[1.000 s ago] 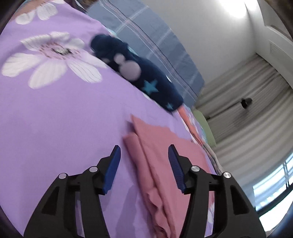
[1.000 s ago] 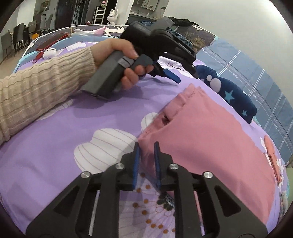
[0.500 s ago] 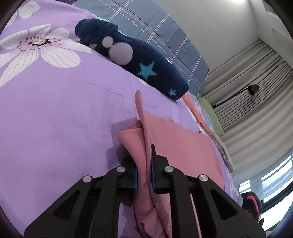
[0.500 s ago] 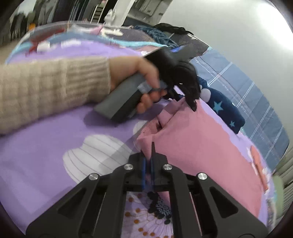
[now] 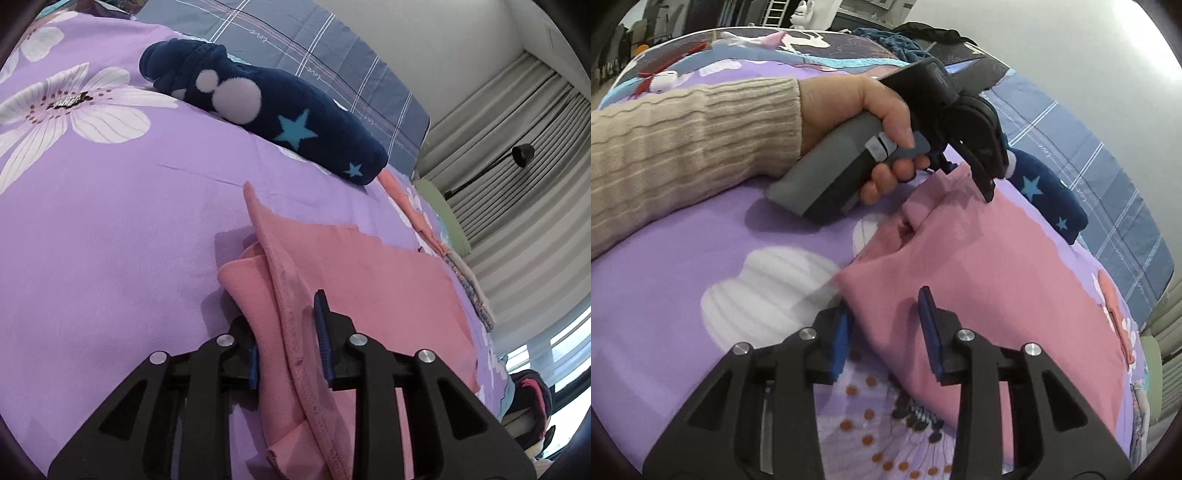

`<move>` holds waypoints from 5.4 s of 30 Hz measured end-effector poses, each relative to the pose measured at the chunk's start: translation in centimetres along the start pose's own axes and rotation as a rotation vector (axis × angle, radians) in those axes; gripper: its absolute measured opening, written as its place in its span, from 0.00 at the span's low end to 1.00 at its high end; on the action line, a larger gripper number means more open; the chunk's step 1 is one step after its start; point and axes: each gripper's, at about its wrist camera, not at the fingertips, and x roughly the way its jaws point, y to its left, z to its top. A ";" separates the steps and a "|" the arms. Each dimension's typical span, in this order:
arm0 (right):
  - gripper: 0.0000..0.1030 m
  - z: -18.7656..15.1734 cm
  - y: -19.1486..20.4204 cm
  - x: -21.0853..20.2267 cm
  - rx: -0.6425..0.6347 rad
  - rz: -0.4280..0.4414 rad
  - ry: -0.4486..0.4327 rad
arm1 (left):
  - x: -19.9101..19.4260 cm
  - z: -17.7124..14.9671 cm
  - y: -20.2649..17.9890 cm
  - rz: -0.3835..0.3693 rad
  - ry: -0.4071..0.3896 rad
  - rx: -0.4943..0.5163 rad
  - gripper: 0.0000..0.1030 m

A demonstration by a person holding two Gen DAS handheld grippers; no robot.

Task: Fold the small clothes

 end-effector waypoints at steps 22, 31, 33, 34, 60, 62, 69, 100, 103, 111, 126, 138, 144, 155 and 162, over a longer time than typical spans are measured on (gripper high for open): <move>0.04 -9.2 -17.1 -10.3 0.674 -0.035 -0.238 | 2.3 4.1 -17.2 0.016 0.012 0.172 0.10; 0.04 -15.6 -21.1 -11.8 0.811 -0.061 -0.250 | 9.1 3.0 -25.7 0.097 0.092 0.301 0.10; 0.04 -16.9 -21.7 -12.1 0.844 -0.065 -0.249 | 10.9 2.6 -27.4 0.113 0.116 0.333 0.10; 0.04 -17.9 -22.3 -12.1 0.869 -0.066 -0.248 | 11.7 2.4 -28.1 0.120 0.128 0.347 0.10; 0.04 -28.6 -26.5 -9.5 1.185 0.117 -0.214 | 17.2 -3.2 -37.8 0.311 0.124 0.706 0.62; 0.04 -28.9 -26.6 -9.4 1.195 0.131 -0.214 | 14.9 -4.1 -37.4 0.322 0.084 0.738 0.70; 0.04 -29.3 -26.8 -9.2 1.235 0.167 -0.211 | 6.7 -11.9 -31.7 0.401 0.022 0.752 0.74; 0.05 -29.9 -29.7 -10.4 1.408 0.285 -0.215 | 3.6 -19.3 -23.9 0.485 0.042 0.538 0.87; 0.05 -30.1 -29.4 -10.5 1.416 0.293 -0.218 | 3.3 -19.4 -23.6 0.505 0.037 0.530 0.88; 0.05 -31.9 -28.6 -8.7 1.410 0.236 -0.063 | 2.9 -20.1 -23.1 0.540 0.054 0.547 0.89; 0.16 -31.2 -25.9 -11.3 1.070 0.091 -0.018 | 2.9 -20.3 -23.1 0.541 0.069 0.567 0.89; 0.00 -32.3 -26.6 -10.9 1.172 0.003 0.046 | 2.9 -20.3 -22.9 0.539 0.069 0.552 0.89; 0.04 -32.3 -27.4 -12.4 1.185 0.087 -0.043 | 2.1 -20.4 -22.9 0.446 0.132 0.536 0.63; 0.00 -27.6 -26.9 -8.9 1.062 0.085 0.012 | 3.1 -19.6 -26.2 0.225 0.155 0.575 0.15; 0.04 -28.5 -27.1 -9.7 1.068 0.153 -0.021 | 4.3 -19.9 -25.9 0.236 0.179 0.589 0.19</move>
